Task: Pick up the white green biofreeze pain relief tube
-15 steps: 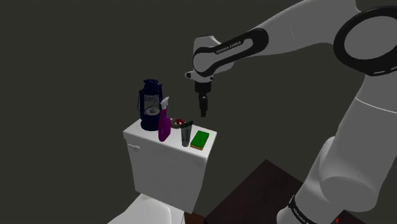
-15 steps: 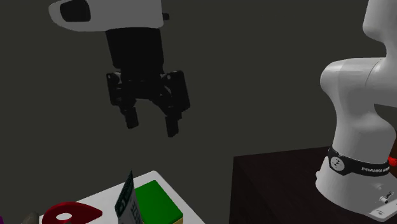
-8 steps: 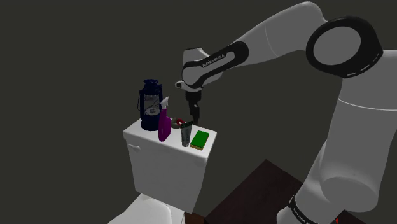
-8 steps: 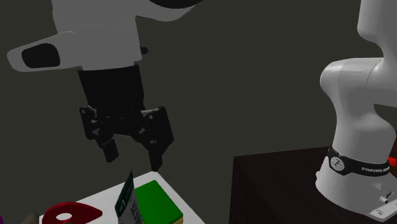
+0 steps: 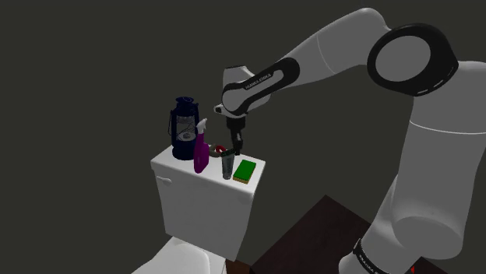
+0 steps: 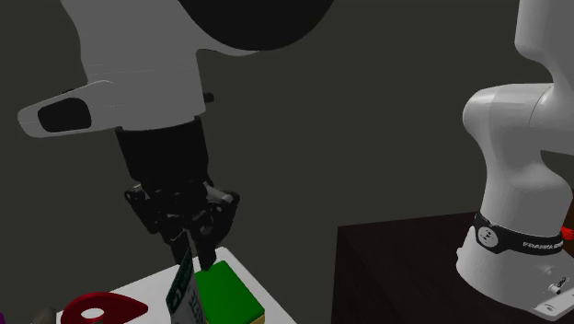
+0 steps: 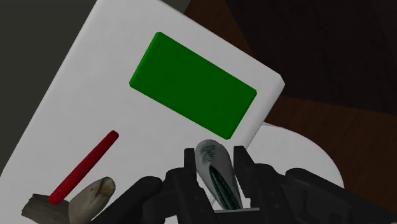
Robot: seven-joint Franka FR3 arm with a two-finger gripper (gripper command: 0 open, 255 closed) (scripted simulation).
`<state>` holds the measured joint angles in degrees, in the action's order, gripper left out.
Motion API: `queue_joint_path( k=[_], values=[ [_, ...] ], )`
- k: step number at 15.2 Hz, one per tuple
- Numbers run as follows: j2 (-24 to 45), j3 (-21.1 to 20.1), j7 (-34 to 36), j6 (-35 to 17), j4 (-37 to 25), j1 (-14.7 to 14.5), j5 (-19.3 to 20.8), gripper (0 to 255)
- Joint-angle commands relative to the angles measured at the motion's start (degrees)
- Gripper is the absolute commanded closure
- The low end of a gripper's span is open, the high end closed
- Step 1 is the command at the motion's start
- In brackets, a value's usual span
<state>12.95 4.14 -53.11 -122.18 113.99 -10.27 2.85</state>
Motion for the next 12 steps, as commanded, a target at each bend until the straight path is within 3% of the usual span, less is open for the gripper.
queue_joint_path(
  k=[1,8,12],
  values=[
    [0.01,0.0,0.0,-0.05,0.03,0.0,0.0,255],
    [0.0,0.01,-0.02,-0.02,0.0,0.01,0.0,255],
    [-1.48,0.02,-0.11,2.74,-1.28,-0.03,0.04,255]
  ],
)
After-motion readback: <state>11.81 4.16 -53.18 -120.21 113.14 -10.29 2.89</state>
